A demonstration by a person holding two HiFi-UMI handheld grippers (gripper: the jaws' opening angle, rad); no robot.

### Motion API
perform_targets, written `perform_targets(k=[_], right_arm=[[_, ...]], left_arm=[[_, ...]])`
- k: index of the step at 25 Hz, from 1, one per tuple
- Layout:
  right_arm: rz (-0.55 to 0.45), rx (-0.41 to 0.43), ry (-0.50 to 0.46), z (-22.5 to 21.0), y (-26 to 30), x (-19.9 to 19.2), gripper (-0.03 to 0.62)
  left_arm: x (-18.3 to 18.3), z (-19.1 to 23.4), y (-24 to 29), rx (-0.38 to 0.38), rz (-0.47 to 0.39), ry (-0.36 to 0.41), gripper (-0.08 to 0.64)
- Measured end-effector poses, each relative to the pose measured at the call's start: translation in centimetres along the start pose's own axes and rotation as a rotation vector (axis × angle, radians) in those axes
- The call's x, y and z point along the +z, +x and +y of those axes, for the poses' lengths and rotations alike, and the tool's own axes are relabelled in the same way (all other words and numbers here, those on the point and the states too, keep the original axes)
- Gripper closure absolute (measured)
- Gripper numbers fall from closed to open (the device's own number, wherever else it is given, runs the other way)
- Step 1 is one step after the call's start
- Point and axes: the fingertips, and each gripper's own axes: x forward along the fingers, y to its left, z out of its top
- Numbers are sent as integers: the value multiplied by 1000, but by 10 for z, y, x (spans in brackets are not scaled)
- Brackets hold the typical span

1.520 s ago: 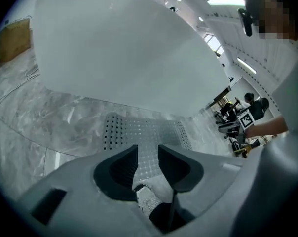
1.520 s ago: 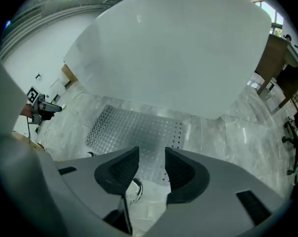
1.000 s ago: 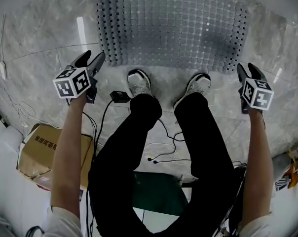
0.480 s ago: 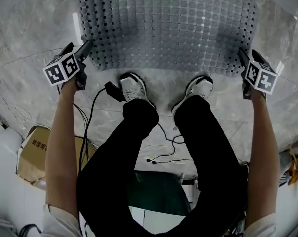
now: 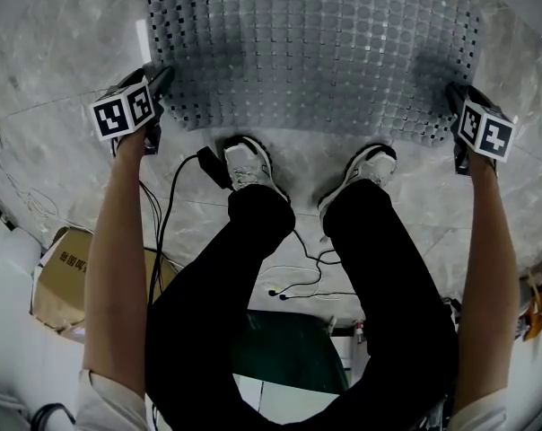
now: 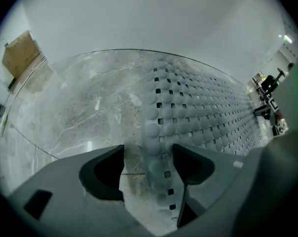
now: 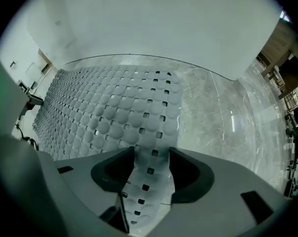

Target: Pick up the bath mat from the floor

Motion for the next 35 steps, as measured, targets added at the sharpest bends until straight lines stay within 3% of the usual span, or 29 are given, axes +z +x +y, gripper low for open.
perform_targets(k=[4,6,8,17,19,22,26,31,35], right_arm=[[-31,28,48,-1,1,-2,385],[-41,30,55,-2,0,-2,388],[-35,29,51,-1,0,0,406],[-11,49,50,16,-5,-1,530],[-16,70,86,17,-7,0,538],[-18,77,90,21,-14,3,546],[-22,74,80,25,-26,7,549],[-13,87,64,26,-29,4,549],[-19,97,86,22,-20,3,548]], left_arm=[[0,-5,1,16,13,38,268],[1,-11,2,25,47,97,325],[1,-16,2,36,73,137,373],[2,-22,2,57,124,219,456],[3,-19,-2,66,124,222,526],[3,-19,-9,55,123,213,545],[2,-36,-13,33,152,271,554],[-8,-19,-15,141,150,158,551],[-4,-14,-10,100,84,108,525]])
